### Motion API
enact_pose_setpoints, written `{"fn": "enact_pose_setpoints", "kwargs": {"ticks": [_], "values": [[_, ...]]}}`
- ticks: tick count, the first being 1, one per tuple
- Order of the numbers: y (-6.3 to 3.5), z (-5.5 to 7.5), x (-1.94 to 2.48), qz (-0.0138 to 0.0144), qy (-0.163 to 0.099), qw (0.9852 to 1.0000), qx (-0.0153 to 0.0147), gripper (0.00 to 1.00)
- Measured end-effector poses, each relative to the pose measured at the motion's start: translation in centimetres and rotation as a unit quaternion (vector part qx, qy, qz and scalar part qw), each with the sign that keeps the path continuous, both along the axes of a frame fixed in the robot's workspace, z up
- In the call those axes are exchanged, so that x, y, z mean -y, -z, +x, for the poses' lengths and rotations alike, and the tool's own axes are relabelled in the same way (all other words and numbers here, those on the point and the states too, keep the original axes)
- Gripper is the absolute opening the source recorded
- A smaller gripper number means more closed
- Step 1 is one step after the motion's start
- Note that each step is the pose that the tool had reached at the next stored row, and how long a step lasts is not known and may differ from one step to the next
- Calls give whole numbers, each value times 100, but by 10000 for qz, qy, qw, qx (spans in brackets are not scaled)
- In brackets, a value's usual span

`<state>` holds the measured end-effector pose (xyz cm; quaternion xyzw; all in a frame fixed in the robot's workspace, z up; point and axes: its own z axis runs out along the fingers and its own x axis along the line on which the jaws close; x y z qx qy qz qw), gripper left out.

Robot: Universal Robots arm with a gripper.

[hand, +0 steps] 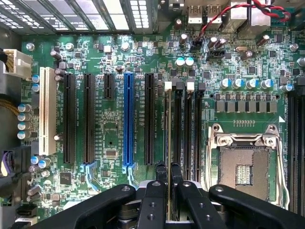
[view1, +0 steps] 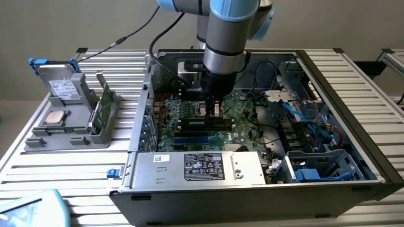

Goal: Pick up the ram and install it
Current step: 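Insert the ram into the slot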

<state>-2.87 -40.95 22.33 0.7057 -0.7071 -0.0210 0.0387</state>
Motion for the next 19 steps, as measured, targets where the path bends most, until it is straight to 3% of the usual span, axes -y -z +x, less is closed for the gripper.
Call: {"fn": "enact_pose_setpoints", "kwargs": {"ticks": [3, 8, 19], "values": [[1, 0, 0, -5, -1, 10000, 0, 15], [6, -1, -3, -47, 0, 10000, 0, 15], [6, -1, -30, -81, -52, 10000, 1, 15]]}}
